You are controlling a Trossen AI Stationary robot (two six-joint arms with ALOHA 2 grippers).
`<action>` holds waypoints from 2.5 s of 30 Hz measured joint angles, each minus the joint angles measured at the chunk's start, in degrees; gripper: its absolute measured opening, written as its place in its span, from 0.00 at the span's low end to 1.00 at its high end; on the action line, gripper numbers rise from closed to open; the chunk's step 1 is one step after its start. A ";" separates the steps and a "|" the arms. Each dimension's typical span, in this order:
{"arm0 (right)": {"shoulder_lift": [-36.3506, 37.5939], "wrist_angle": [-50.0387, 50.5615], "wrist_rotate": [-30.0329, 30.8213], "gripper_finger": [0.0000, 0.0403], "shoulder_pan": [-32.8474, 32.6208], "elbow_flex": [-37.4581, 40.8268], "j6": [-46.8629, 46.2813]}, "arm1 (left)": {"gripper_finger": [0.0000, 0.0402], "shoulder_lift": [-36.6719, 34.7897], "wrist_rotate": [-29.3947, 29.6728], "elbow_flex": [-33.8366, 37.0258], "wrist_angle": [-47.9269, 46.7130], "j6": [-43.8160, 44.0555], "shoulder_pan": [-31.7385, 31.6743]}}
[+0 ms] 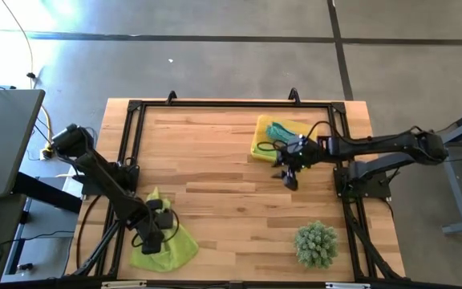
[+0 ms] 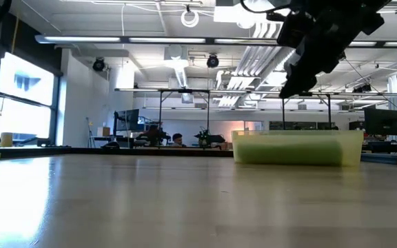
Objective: Roll microfiber towels into tight, uniform cylinder then place into a basket
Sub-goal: Fold the green microfiber towel
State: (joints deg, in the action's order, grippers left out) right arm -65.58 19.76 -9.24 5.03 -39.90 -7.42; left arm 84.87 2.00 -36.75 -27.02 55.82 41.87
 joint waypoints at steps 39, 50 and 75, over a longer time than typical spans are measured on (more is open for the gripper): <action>0.00 -0.35 -0.35 0.50 -2.68 0.00 -2.64 | 0.31 14.42 16.41 -2.39 33.83 -33.35 -26.69; 0.00 -0.33 -0.35 0.50 -2.68 0.00 -2.63 | 0.31 13.23 16.38 -7.37 34.15 -35.00 -30.71; -0.15 -15.59 0.00 0.50 -2.81 0.00 -2.62 | 0.31 11.38 6.01 -12.39 10.29 -28.36 -14.55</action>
State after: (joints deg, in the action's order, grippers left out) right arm -65.73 4.16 -9.24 2.22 -39.90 -10.04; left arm 96.24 8.01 -49.14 -16.72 27.47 27.32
